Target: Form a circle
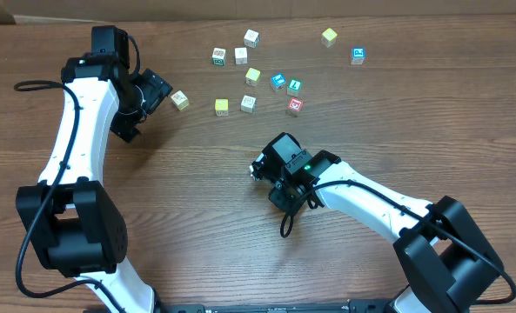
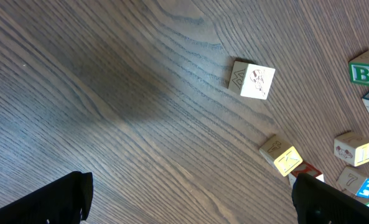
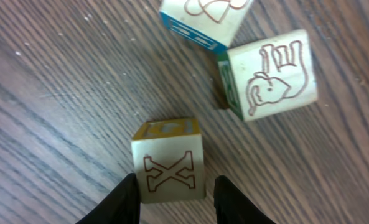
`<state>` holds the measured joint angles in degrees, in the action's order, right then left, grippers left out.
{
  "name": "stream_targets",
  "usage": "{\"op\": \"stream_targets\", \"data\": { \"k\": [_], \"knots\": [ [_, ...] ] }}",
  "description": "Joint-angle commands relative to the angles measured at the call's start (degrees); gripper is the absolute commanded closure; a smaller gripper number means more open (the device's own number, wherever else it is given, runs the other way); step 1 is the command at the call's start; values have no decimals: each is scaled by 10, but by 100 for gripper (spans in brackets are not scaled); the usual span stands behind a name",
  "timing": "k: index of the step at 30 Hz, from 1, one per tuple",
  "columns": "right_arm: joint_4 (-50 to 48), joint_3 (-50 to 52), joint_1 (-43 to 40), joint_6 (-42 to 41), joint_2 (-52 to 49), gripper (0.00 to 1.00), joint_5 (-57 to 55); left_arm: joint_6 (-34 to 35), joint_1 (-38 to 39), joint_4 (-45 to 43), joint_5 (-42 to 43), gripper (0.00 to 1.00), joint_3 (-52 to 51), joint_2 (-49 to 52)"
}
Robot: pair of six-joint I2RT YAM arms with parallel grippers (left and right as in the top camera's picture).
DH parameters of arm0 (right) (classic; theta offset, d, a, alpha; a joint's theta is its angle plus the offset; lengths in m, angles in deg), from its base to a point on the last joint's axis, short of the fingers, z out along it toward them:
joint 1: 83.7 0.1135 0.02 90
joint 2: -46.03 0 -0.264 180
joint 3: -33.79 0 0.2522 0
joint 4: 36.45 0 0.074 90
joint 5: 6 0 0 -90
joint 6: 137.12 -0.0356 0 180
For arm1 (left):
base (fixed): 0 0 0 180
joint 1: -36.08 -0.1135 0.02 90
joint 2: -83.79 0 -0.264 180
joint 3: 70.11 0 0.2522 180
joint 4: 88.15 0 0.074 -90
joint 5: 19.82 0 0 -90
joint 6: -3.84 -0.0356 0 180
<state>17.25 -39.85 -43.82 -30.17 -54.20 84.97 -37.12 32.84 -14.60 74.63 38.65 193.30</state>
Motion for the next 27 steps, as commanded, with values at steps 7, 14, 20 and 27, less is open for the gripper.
{"op": "stream_targets", "data": {
  "k": [7, 14, 20, 27],
  "knots": [
    [-7, 4, 1, 16, 13, 66, -30, -15, 3, 0, -4, 1, 4, -5],
    [-7, 4, 1, 15, 13, 68, -28, -15, 3, 0, -4, 0, 4, -5],
    [-7, 4, 1, 11, 13, 63, 10, -15, 3, 0, -4, 0, 4, -5],
    [-9, 4, 1, -4, 13, 63, 36, -15, 3, 0, -4, 0, 4, -5]
  ]
}}
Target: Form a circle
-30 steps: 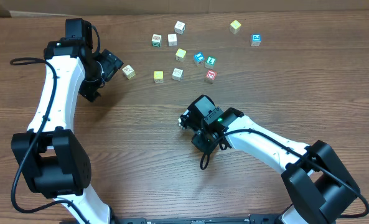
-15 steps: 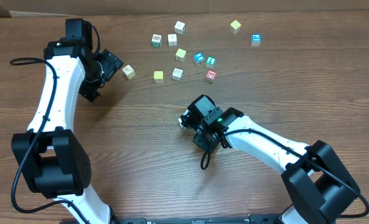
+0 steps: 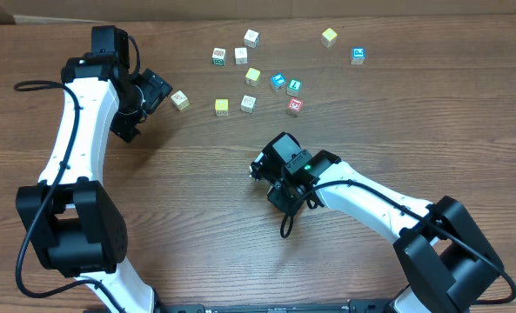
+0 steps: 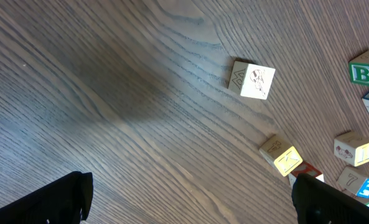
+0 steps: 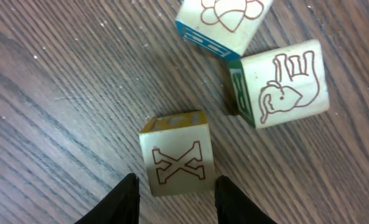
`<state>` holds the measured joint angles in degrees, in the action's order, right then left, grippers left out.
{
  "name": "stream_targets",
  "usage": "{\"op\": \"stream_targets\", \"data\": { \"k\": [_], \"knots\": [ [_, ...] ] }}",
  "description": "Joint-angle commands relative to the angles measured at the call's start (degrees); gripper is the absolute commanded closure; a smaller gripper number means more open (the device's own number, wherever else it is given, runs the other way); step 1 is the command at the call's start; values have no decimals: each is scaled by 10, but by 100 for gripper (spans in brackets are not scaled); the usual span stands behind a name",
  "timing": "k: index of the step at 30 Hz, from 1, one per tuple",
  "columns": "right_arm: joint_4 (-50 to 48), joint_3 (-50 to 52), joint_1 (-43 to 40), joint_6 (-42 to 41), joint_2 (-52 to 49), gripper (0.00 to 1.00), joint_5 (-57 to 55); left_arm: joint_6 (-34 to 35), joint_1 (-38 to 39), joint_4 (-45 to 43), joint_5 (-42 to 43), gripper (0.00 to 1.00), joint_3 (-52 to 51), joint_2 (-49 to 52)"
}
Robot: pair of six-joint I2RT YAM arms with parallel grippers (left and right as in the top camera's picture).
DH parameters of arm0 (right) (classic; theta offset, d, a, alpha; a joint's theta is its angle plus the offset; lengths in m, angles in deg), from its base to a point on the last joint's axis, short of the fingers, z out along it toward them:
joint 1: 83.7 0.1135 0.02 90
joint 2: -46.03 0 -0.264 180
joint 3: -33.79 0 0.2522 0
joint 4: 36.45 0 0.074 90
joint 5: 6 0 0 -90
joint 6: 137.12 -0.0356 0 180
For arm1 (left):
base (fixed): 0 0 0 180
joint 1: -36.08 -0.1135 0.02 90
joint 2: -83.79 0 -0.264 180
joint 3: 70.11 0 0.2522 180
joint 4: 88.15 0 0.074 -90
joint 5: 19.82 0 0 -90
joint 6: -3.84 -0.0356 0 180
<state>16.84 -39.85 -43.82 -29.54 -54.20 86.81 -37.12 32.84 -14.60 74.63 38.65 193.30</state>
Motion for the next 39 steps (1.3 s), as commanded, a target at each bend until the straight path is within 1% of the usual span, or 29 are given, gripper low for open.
{"op": "stream_targets", "data": {
  "k": [1, 9, 10, 14, 17, 19, 22, 25, 29, 37, 39],
  "knots": [
    [-5, 4, 1, -10, 13, 63, 18, -15, 3, 0, -4, 0, 4, -5],
    [-5, 4, 1, -11, 13, 62, 18, -15, 3, 0, -4, 0, 4, -5],
    [-5, 4, 1, -10, 13, 56, 18, -15, 3, 0, -4, 0, 4, -5],
    [-5, 4, 1, -10, 13, 45, 0, -15, 3, 0, -4, 0, 4, -5],
    [-10, 4, 1, -11, 13, 42, -26, -15, 3, 0, -4, 0, 4, -5],
    [-20, 4, 1, -14, 13, 42, -27, -15, 3, 0, -4, 0, 4, -5],
    [-41, 4, 1, -39, 13, 43, -9, -15, 3, 0, -4, 0, 4, -5],
    [-45, 4, 1, -41, 13, 49, 18, -15, 3, -1, -4, 0, 4, -5],
    [-30, 4, 1, -41, 13, 57, 18, -15, 3, 0, -4, 0, 4, -5],
    [-20, 4, 1, -41, 13, 59, 15, -15, 3, 0, -4, 0, 4, -5],
    [-20, 4, 1, -41, 13, 65, 8, -15, 3, 0, -4, 1, 4, -5]
  ]
}}
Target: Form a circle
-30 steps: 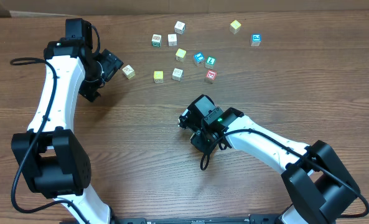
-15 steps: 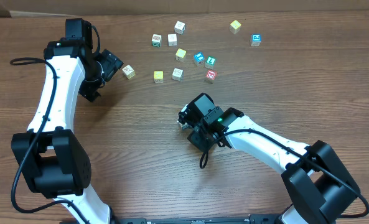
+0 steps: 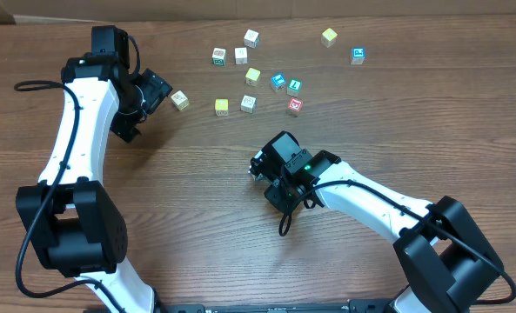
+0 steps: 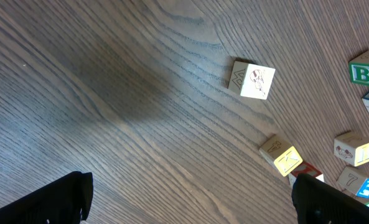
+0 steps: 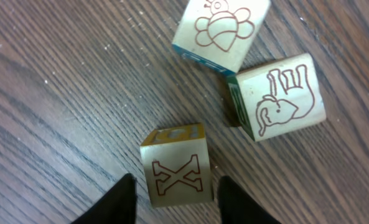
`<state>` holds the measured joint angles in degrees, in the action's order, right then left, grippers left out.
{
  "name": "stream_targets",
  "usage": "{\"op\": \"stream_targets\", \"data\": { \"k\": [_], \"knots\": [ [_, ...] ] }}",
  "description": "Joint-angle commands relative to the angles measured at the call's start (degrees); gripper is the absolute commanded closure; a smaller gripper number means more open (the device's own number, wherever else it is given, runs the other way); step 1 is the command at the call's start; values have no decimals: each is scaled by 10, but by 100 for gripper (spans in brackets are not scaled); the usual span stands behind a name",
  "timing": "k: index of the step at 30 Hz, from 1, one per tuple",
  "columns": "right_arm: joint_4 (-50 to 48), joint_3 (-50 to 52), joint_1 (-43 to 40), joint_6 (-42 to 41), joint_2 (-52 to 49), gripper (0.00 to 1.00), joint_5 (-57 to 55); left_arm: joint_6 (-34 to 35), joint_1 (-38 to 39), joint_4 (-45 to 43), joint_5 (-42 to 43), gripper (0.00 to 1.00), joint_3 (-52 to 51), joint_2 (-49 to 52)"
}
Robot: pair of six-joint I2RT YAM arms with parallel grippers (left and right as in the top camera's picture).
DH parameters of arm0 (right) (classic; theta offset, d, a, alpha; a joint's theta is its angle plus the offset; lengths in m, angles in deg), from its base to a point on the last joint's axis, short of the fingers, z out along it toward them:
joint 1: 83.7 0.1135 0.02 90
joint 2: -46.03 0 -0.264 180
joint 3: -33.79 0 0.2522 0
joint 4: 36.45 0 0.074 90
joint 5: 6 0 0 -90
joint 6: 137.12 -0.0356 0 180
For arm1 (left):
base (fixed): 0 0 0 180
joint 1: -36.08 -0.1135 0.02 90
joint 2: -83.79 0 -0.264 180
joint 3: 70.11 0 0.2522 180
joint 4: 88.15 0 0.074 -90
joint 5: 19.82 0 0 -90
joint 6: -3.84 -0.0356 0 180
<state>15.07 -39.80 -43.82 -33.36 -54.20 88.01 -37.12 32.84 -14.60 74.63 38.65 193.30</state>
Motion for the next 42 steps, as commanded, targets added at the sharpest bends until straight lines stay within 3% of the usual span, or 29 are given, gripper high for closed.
{"op": "stream_targets", "data": {
  "k": [1, 42],
  "knots": [
    [-2, 3, 1, -3, 13, 65, -8, -15, 3, 0, -4, 0, 4, -5],
    [5, 3, 1, -5, 13, 68, -43, -15, 3, 0, -4, 0, 4, -5]
  ]
}}
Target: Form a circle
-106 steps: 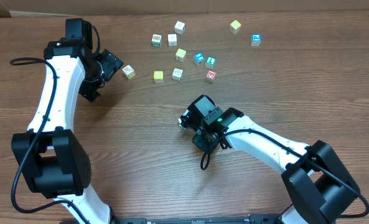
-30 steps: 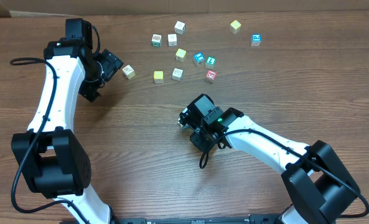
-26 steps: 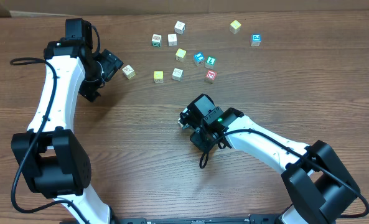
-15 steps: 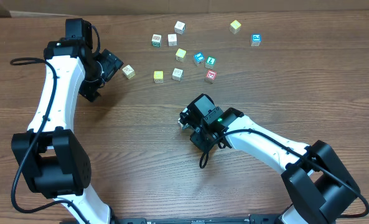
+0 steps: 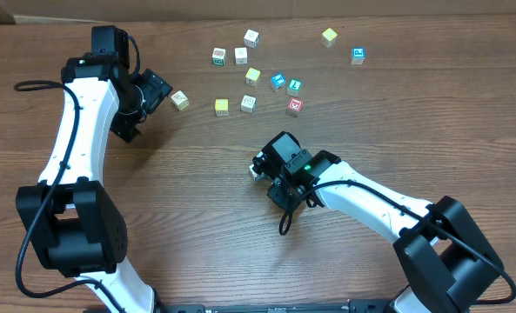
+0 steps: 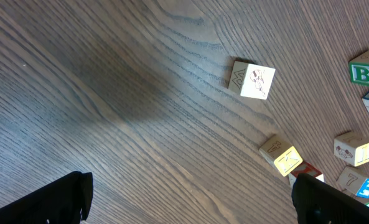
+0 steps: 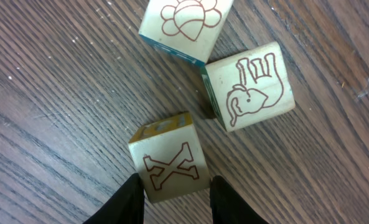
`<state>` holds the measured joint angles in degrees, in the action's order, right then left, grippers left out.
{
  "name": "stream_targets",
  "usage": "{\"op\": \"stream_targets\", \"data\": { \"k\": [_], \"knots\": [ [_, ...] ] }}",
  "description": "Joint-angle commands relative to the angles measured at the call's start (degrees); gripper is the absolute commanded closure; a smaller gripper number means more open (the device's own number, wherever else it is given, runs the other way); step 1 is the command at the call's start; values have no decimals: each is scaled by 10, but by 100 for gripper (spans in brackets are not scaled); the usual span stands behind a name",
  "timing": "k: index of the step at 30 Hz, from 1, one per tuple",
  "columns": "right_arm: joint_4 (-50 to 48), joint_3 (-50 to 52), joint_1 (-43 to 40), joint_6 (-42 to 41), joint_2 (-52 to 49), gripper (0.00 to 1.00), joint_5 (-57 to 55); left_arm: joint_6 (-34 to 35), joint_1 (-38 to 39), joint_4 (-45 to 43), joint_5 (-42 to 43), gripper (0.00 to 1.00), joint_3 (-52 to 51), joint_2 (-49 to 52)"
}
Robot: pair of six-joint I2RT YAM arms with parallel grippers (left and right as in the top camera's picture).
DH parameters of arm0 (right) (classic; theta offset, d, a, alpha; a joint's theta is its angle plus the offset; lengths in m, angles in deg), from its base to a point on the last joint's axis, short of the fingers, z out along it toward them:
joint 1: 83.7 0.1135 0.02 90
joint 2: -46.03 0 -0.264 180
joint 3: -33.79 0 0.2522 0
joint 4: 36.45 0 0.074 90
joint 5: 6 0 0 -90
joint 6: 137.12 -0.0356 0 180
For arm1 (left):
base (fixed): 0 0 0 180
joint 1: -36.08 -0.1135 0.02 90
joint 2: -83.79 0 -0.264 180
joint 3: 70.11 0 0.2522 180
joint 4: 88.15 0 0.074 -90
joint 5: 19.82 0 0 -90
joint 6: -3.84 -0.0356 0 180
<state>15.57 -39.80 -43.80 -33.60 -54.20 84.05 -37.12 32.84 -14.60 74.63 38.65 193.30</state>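
Note:
Several small wooden picture blocks lie scattered at the far middle of the table (image 5: 153, 217), among them a blue one (image 5: 278, 81) and a red one (image 5: 295, 106). My right gripper (image 7: 175, 194) is shut on a cream block with a red X (image 7: 168, 163), low over the wood near the table's middle (image 5: 259, 169). Just beyond it lie a flower block (image 7: 184, 22) and an elephant block (image 7: 249, 93), touching each other. My left gripper (image 6: 190, 199) stands open and empty at the left (image 5: 157, 87), close to a cream block (image 6: 252, 79).
A yellow block (image 6: 282, 155) and a green B block (image 6: 363, 71) lie beyond the left gripper. Two outlying blocks sit at the far right, one yellow (image 5: 329, 36), one blue (image 5: 358, 55). The right arm's cable (image 5: 285, 222) loops onto the table.
The right gripper with the X block has shifted a little: the flower and elephant blocks now sit further left in its wrist view, and the X block is turned slightly. The left arm is unchanged.
At every earlier moment the right gripper had the X block between its fingers beside the flower and elephant blocks, with small shifts of position and angle each time. The left gripper stayed open and still, and the scattered blocks kept their places.

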Motion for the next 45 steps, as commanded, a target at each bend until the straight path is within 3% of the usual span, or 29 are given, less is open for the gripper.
{"op": "stream_targets", "data": {
  "k": [1, 6, 9, 13, 17, 21, 32, 37, 39, 42, 45],
  "knots": [
    [1, 3, 0, -3, 13, 68, -4, -15, 3, 0, -4, 0, 4, -5],
    [-2, 3, 0, -2, 13, 54, -4, -15, 3, 0, -4, 0, 4, -5],
    [-19, 3, 0, -2, 13, 50, -4, -15, 3, 0, -4, 0, 4, -5],
    [-22, 3, 0, -2, 13, 52, -4, -15, 3, 0, -4, 0, 4, -5],
    [-21, 3, 0, -2, 13, 65, 7, -15, 3, 0, -4, 0, 4, -5],
    [-12, 3, 0, -2, 13, 67, 13, -15, 3, 0, -4, 0, 4, -5],
    [-1, 3, 0, -2, 13, 66, 13, -15, 3, 0, -4, 0, 4, -5],
    [-9, 3, 0, -2, 13, 48, 13, -15, 3, 0, -4, 0, 4, -5],
    [-17, 3, 0, -2, 13, 45, 13, -15, 3, 0, -4, 0, 4, -5],
    [-23, 3, 0, -2, 13, 46, 13, -15, 3, 0, -4, 0, 4, -5],
    [-22, 3, 0, -2, 13, 56, 13, -15, 3, 0, -4, 0, 4, -5]
  ]
}}
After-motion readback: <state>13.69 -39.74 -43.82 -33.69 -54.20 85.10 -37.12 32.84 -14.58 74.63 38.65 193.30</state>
